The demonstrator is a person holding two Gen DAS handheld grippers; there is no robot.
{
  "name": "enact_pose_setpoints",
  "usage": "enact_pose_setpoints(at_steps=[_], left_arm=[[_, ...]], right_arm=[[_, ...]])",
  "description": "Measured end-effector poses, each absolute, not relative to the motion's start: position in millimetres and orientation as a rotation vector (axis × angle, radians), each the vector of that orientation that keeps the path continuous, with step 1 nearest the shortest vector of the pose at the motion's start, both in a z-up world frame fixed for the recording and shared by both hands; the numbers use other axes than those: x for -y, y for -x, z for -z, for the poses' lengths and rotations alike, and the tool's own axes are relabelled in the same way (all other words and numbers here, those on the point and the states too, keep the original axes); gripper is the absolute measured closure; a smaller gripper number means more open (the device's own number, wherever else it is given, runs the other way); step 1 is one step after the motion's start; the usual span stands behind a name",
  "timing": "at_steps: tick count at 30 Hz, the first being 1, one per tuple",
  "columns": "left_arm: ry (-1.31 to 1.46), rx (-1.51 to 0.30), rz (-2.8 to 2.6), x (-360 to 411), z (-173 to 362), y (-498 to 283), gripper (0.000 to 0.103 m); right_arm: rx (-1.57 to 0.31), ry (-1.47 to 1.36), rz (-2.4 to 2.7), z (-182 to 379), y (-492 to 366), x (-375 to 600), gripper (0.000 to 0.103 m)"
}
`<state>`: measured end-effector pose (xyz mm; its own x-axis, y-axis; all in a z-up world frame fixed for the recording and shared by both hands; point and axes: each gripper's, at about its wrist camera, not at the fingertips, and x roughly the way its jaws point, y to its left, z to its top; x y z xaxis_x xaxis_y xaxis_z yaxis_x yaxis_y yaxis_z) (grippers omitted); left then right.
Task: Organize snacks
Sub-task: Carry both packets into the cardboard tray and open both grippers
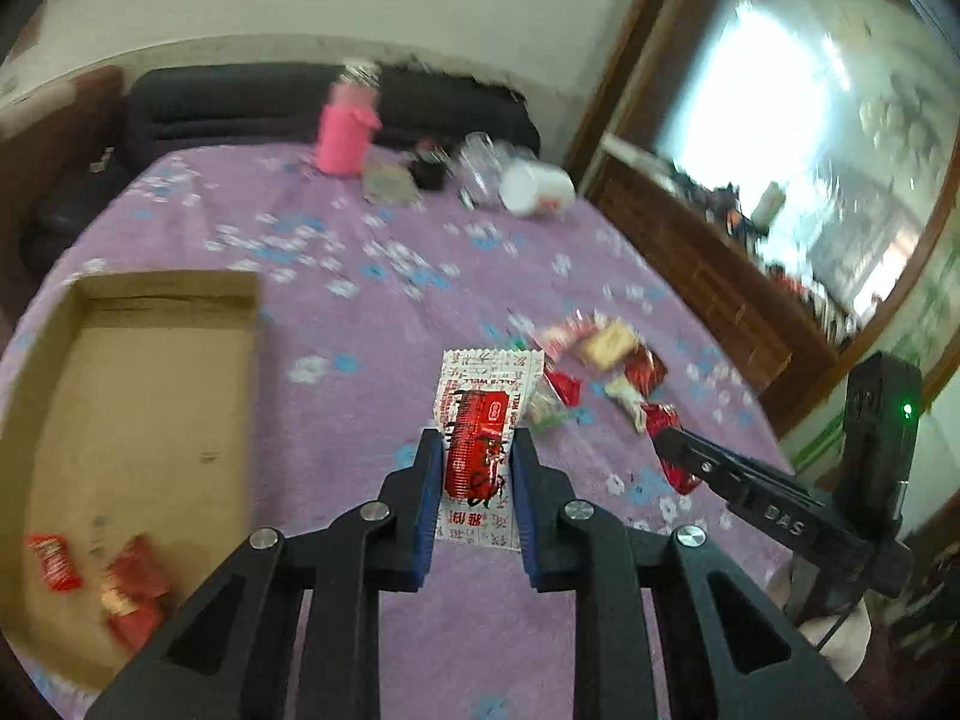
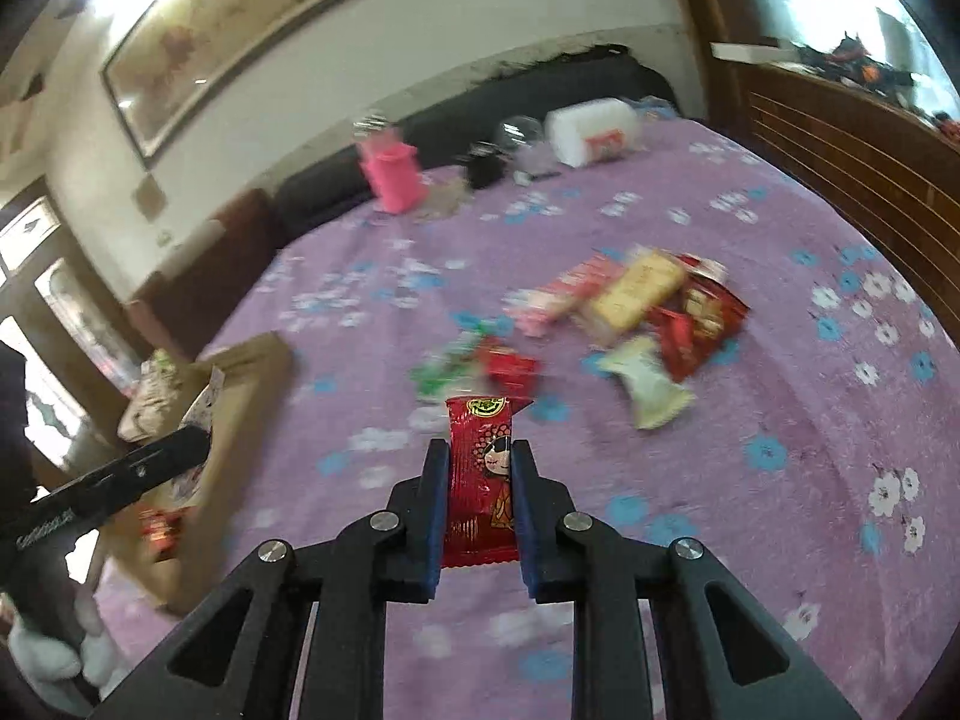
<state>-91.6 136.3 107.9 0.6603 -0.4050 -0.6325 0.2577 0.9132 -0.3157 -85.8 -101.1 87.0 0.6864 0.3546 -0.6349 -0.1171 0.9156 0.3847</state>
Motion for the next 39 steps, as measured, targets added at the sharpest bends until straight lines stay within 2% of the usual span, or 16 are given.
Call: enact_pose_setpoints(at_steps=[4, 12, 16, 23, 25, 27, 28, 31, 35, 39], left_arm=[[0.238, -0.703, 0.271, -189, -122, 117, 0.081], [0.31, -0.726, 0.072, -292, -107, 112, 0.081], [0.332, -0.79, 0.022, -323, -84, 91, 0.081], [0.369, -0.884, -0.032, -345, -46, 58, 0.08], [0.404, -0.879, -0.018, -350, -44, 59, 0.076], [0.433, -0.867, 0.0, -351, -46, 63, 0.057], [0.437, -0.856, 0.003, -351, -49, 66, 0.054], [0.418, -0.807, 0.007, -345, -63, 80, 0.053], [0.386, -0.724, 0.033, -328, -84, 105, 0.036], [0.342, -0.692, 0.054, -301, -94, 120, 0.034]], right_arm=[[-0.761, -0.366, -0.46, -111, 91, 58, 0.082], [-0.895, -0.377, -0.718, -109, 58, -62, 0.082], [-0.976, -0.268, -0.732, -88, 34, -131, 0.081], [-1.091, -0.189, -0.708, -39, 5, -188, 0.079], [-1.087, -0.186, -0.693, -35, 4, -192, 0.079], [-1.083, -0.198, -0.699, -35, 4, -189, 0.079], [-1.081, -0.204, -0.696, -36, 4, -187, 0.079], [-1.036, -0.256, -0.678, -51, 9, -163, 0.079], [-0.972, -0.303, -0.652, -69, 28, -122, 0.078], [-0.91, -0.337, -0.575, -80, 54, -66, 0.078]])
